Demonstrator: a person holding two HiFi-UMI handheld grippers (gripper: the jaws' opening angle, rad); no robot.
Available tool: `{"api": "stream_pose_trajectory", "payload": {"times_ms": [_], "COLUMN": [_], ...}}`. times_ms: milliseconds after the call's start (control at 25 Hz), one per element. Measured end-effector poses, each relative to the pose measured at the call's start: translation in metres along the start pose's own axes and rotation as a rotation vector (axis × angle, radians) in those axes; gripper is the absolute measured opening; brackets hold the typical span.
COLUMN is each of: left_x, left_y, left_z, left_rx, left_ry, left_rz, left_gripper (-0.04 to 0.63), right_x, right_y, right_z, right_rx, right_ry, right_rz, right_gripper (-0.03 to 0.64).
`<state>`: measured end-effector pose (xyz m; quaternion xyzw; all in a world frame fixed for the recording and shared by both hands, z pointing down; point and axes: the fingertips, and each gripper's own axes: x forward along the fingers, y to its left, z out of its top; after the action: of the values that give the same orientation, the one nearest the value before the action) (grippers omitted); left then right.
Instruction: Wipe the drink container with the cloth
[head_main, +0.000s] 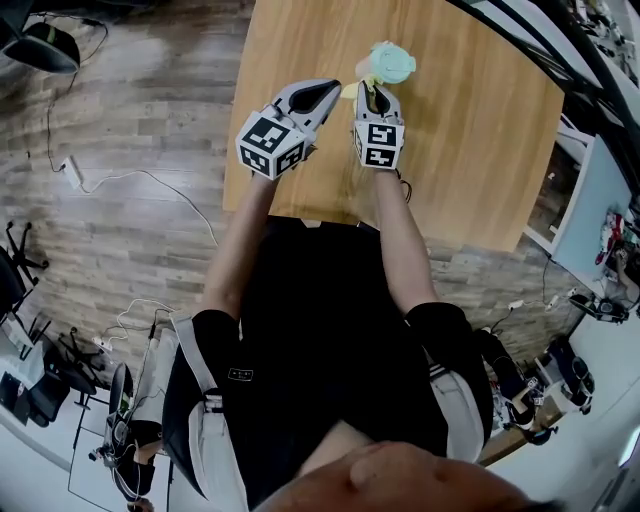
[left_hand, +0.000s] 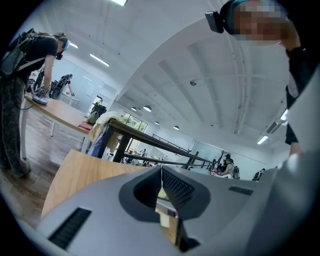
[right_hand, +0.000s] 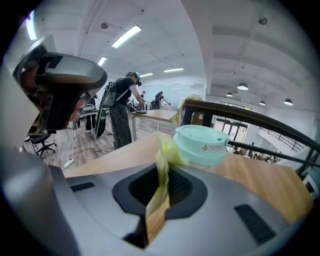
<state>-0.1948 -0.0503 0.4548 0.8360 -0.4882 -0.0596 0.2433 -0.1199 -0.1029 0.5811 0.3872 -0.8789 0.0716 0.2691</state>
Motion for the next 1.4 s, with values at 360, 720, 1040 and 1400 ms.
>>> {"api": "stream_pose_trajectory", "payload": {"times_ms": [360,720,1040,1400], "left_x": [0.006,0.012,0.010,-0.001], "left_y": [-0.020,-0.053,-0.076,-0.098], "left_z": [0.006,0.020,0.039,0.047], "left_rx": [-0.005,0.044,0.071,0.136], "left_ry": [-0.035,-0.110,-0.182,-0.208], "left_rz": [0.039,0.149,0.236,0.317], "left_gripper": [0.023,0.023,0.023,0.023], "right_x": [-0.044,-0.099,-0.143,-0.189], "right_y": [-0.011,-0.063,-0.088,-0.084], "right_z": [0.035,0.071,0.093,0.100], "right_rx": [0.096,0.246,0.264,0.277], "right_ry": [-0.109,-0.211,-0.266,-0.312], "right_rz": [0.048,0.055,0.067,0.067], "right_gripper": [0.043,0.043,0.043,0.043]}}
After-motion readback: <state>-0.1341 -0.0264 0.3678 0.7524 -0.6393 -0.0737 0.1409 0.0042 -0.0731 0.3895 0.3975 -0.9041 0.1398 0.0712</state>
